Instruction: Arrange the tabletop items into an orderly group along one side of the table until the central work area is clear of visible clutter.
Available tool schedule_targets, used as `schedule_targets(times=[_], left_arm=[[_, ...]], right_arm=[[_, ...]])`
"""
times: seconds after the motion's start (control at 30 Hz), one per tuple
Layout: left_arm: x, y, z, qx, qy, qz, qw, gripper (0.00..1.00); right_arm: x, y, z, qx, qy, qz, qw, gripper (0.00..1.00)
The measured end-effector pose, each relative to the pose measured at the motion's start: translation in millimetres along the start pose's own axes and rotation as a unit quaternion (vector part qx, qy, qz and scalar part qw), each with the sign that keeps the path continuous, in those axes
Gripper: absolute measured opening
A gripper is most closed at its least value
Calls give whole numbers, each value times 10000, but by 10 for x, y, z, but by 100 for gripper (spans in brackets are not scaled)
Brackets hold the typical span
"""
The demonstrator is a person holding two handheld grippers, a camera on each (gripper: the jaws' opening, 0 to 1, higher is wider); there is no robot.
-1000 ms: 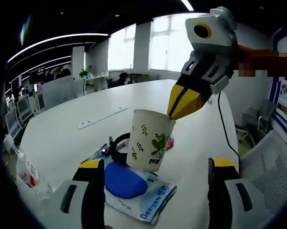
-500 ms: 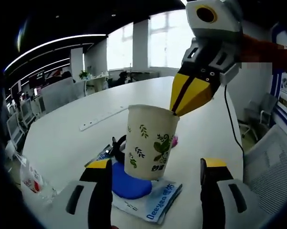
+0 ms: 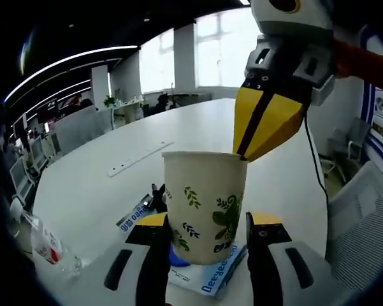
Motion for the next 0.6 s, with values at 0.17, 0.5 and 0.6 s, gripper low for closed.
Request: schedule_targets(times=[0.17, 0.5, 0.6], left_arm=[[-34, -24, 24, -36, 147, -23, 9999, 43], [-133, -35, -21, 3, 265, -200, 9994, 43], [-174, -26, -18, -20, 294, -314, 9991, 43]], right_arm=[[-57, -21, 88, -47, 247, 32, 9997, 0], [-125, -18, 221, -169, 463, 26, 9988, 0], [-150, -26, 258, -198, 519, -31, 9985, 0]])
Point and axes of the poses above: the point that each gripper's makers call its tool centre point, and the gripper's own axes: y roughly backward along the fingers, z roughly to its left, x roughly out of its underside, the point moved 2 cm from there along y, roughly backward along the fingers, and after that the axes turned 6 degrees about -y, right-handed, at the moved point
